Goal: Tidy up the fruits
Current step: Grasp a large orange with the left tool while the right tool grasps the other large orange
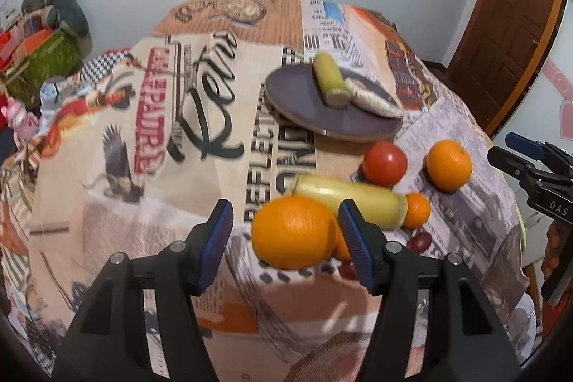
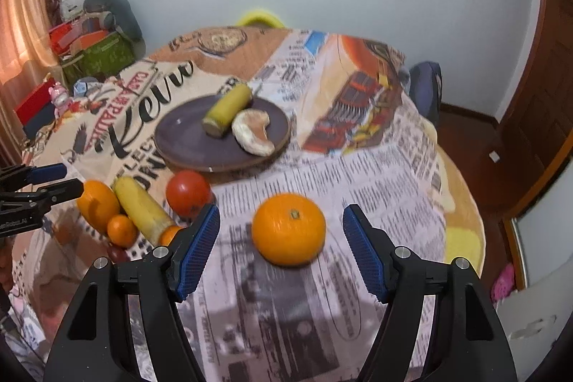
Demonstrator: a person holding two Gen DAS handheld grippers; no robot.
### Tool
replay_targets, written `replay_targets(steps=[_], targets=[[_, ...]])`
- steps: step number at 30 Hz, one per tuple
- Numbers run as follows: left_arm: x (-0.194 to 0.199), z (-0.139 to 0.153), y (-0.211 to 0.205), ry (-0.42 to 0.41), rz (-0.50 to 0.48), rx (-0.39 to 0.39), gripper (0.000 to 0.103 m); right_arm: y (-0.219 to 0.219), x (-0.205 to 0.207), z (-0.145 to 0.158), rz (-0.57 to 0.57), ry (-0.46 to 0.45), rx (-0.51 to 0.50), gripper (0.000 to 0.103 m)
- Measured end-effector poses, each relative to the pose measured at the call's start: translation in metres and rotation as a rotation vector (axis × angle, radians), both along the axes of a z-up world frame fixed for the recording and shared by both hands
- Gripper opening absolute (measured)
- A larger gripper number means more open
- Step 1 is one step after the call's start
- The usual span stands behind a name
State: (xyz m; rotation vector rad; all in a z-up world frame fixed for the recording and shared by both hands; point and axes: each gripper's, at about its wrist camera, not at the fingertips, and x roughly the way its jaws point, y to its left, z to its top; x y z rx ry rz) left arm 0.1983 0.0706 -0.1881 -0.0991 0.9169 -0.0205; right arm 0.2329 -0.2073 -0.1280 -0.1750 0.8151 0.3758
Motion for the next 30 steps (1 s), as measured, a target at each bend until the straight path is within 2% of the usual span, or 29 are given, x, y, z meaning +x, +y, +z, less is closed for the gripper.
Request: replay_targets(steps=[4,5,8,14,19,22,30], targets=[[0.000,-0.015,-0.002,0.031,-0.001,-0.002,0.062,-0.003,0.003,-0.016,-0.011,0.037,-0.010,0.068],[0.001,-0.019,-0.003,0.035,-0.001,-0.004,0.066,-0.004,0.004,-0.019,-0.013,0.045,-0.009,0.068],[0.003,-0.025,-0.001,0.029,0.010,-0.022,0.070,-0.004,0.011,-0.032,-0.019,0.077,-0.012,0.068],[0.009,-0.035,-0.004,0.057,-0.002,-0.044,0.070,-0.005,0.024,-0.051,-0.029,0.128,-0.018,0.068],[0.011,-0.038,-0.001,0.042,0.001,-0.060,0.070,-0.001,0.031,-0.063,-0.023,0.156,-0.015,0.068],[0.011,-0.038,0.001,0.042,-0.001,-0.087,0.066,0.003,0.034,-0.068,-0.019,0.163,-0.023,0.068],[0.010,-0.032,-0.002,0.042,0.000,-0.064,0.065,0.003,0.036,-0.065,-0.025,0.149,-0.009,0.067]])
